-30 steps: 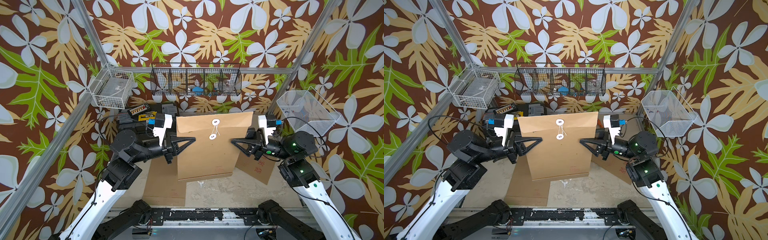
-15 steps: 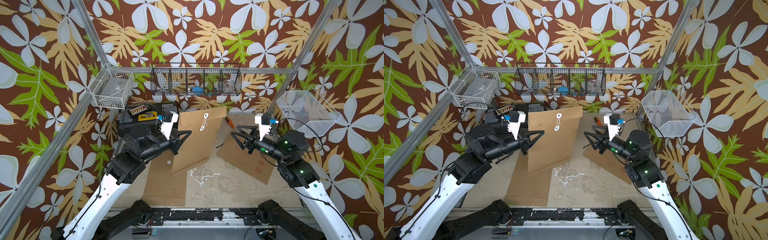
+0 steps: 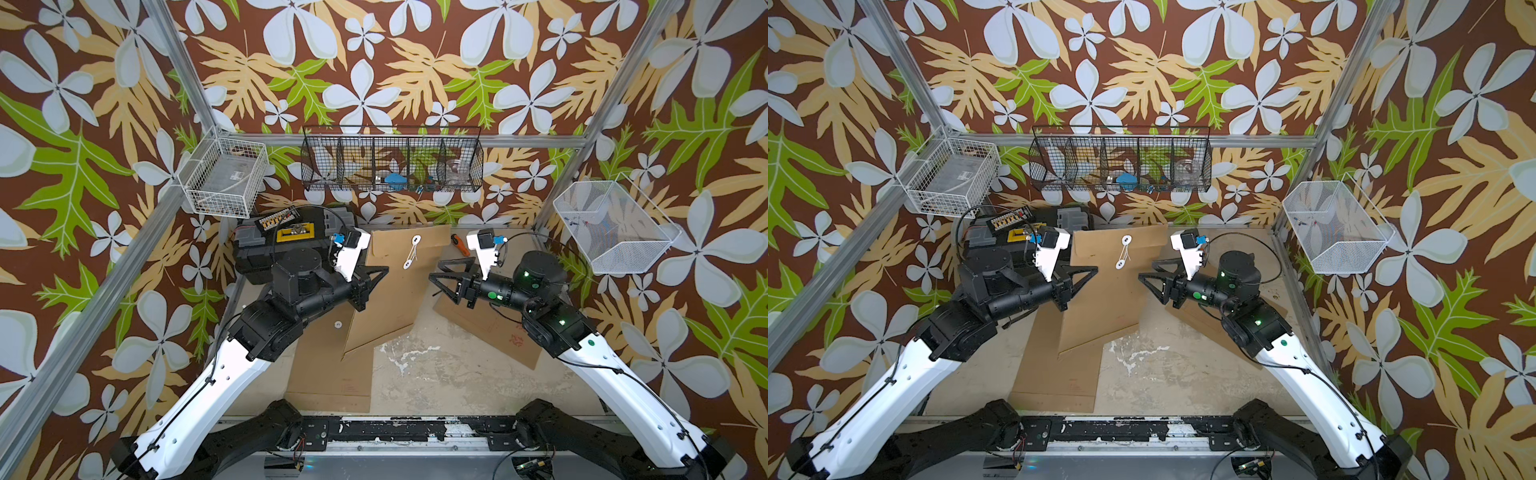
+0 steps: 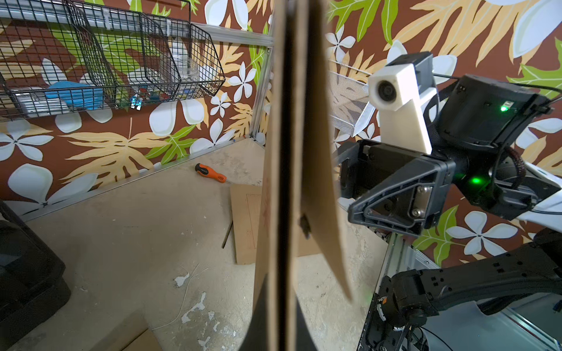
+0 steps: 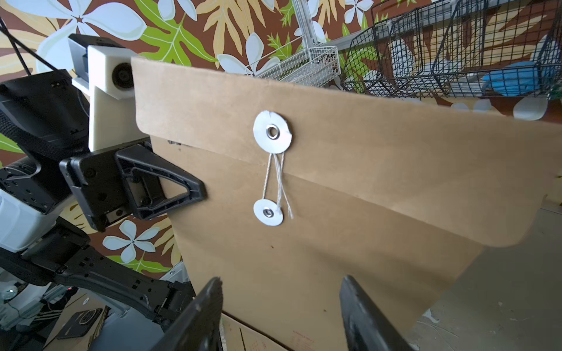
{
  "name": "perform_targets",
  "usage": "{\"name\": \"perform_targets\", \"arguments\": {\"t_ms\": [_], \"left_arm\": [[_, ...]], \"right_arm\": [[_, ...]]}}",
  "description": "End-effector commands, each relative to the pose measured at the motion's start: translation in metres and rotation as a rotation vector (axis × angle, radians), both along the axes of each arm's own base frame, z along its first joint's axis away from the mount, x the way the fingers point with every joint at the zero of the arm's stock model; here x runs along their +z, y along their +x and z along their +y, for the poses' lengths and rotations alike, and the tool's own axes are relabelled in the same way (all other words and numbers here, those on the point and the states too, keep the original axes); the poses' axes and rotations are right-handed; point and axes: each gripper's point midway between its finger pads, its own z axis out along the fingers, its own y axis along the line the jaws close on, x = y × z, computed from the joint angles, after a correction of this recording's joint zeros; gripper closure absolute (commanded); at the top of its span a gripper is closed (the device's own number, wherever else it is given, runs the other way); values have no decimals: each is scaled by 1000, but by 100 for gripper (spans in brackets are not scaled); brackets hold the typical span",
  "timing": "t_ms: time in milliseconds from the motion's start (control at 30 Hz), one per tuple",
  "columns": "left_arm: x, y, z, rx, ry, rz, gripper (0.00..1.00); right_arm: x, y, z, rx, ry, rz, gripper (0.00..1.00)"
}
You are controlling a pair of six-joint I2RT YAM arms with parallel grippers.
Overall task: Open the file bag
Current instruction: Pick up the file bag from the file bag, then open the file bag.
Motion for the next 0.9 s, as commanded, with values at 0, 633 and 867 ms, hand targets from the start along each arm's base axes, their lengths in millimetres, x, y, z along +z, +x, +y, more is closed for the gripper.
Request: {"name": "perform_targets", "arguments": {"t_ms": [0, 633, 867], "left_arm": [[0, 1, -4, -4, 8, -14, 100], [-7, -17, -24, -140, 18, -3, 100], [-5, -22, -27, -167, 14, 0, 100]], "right_arm": [[7, 2, 6, 29, 38, 2, 37], [-5, 7, 17, 71, 48, 67, 51], [-5, 8, 18, 76, 50, 77, 66]]}}
